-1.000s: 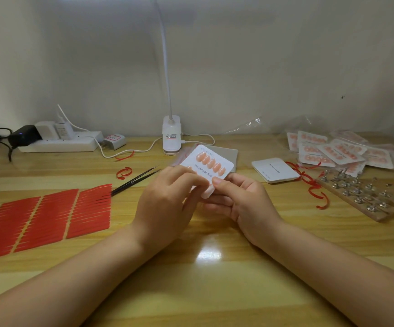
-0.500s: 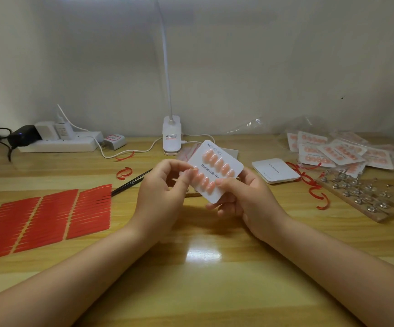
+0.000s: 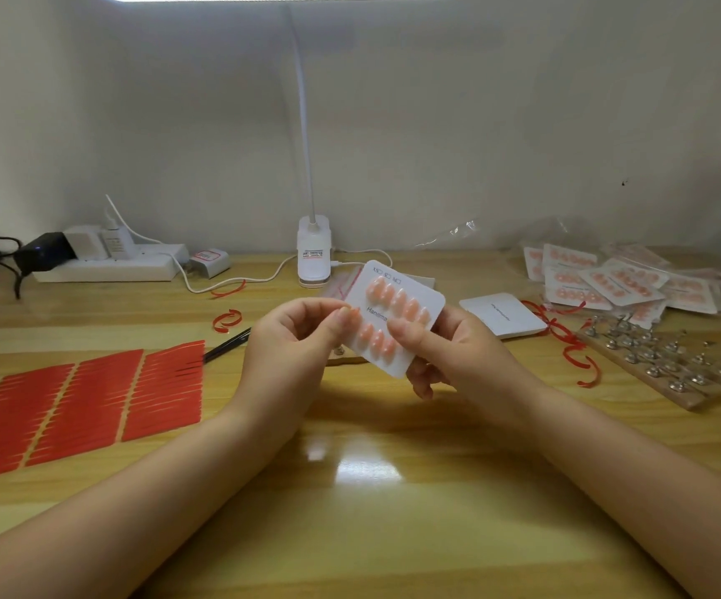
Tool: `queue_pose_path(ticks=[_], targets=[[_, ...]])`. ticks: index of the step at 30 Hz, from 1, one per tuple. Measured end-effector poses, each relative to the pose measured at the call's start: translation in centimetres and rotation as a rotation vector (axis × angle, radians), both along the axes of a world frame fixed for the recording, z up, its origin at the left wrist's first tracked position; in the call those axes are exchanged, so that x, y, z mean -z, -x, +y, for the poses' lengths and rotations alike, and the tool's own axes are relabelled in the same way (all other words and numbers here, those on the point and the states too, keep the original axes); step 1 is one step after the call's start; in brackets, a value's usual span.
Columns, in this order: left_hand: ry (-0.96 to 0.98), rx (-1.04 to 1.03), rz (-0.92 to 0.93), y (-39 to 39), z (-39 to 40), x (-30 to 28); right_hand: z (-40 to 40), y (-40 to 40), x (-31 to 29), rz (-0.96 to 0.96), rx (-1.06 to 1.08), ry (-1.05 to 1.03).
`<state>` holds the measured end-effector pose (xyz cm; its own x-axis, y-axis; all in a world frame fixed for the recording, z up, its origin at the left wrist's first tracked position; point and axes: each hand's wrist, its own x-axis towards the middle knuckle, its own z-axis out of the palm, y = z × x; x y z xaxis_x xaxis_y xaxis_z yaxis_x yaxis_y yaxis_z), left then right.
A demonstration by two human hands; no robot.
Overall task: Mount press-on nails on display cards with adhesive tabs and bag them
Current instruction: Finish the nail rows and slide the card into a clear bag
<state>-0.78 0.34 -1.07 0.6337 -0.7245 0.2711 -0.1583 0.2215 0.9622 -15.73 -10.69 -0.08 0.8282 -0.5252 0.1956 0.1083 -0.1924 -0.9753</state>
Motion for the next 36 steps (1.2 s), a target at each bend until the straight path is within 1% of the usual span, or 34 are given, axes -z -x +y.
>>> queue_pose_path(ticks=[4, 5, 8, 13, 15, 17, 18, 19, 21, 22, 23, 25, 26, 27, 28, 30, 31, 32, 34, 36], targets=[[0.043, -0.111, 0.079, -1.4, 0.0, -0.7, -1.3, 0.8, -0.8, 0.106, 0.050, 0.128], [0.044, -0.130, 0.090, -1.7, 0.0, -1.0, -1.7, 1.0, -1.0, 0.145, 0.084, 0.192], [0.061, -0.141, 0.130, -2.2, 0.2, -1.8, -2.6, 1.4, -1.1, 0.307, 0.148, 0.468], [0.102, -0.148, 0.140, -1.8, 0.3, -2.9, -2.6, 1.6, -1.6, 0.480, 0.097, 0.765], [0.108, -0.150, 0.119, -1.6, 0.4, -3.1, -2.4, 1.5, -1.9, 0.497, 0.090, 0.803], [0.100, -0.150, 0.093, -1.2, 0.5, -3.2, -2.0, 1.3, -2.1, 0.436, 0.142, 0.716], [0.095, -0.148, 0.082, -1.0, 0.5, -3.3, -1.7, 1.1, -2.3, 0.374, 0.173, 0.606], [0.090, -0.143, 0.070, -0.8, 0.5, -3.3, -1.3, 1.0, -2.5, 0.289, 0.179, 0.444], [0.079, -0.126, 0.032, -0.3, 0.6, -3.2, -0.5, 0.7, -3.1, 0.113, 0.125, 0.093], [0.070, -0.113, 0.006, -0.1, 0.7, -3.2, -0.1, 0.6, -3.3, 0.044, 0.090, -0.031], [0.061, -0.099, -0.022, 0.1, 0.7, -3.2, 0.3, 0.6, -3.5, 0.000, 0.073, -0.097], [0.058, -0.092, -0.083, 0.4, 0.9, -3.2, 0.8, 0.4, -3.7, -0.026, 0.098, -0.141], [0.061, -0.107, -0.127, 0.5, 1.0, -3.3, 1.0, 0.4, -3.8, -0.027, 0.126, -0.152], [0.068, -0.143, -0.208, 0.5, 1.1, -3.4, 1.2, 0.4, -3.9, -0.027, 0.157, -0.164], [0.080, -0.199, -0.350, 0.5, 1.2, -3.5, 1.3, 0.4, -4.0, -0.030, 0.187, -0.181], [0.140, -0.311, -0.730, 0.3, 1.4, -3.6, 1.5, 0.5, -4.3, -0.042, 0.225, -0.217], [0.181, -0.343, -0.888, 0.5, 1.4, -3.7, 1.6, 0.5, -4.5, -0.047, 0.231, -0.224], [0.216, -0.362, -1.006, 0.7, 1.5, -3.7, 1.8, 0.5, -4.5, -0.050, 0.227, -0.224], [0.273, -0.396, -1.175, 1.3, 1.8, -3.9, 2.2, 0.6, -4.7, -0.052, 0.209, -0.212], [0.309, -0.431, -1.282, 1.7, 2.0, -4.0, 2.5, 0.6, -4.9, -0.054, 0.196, -0.193]])
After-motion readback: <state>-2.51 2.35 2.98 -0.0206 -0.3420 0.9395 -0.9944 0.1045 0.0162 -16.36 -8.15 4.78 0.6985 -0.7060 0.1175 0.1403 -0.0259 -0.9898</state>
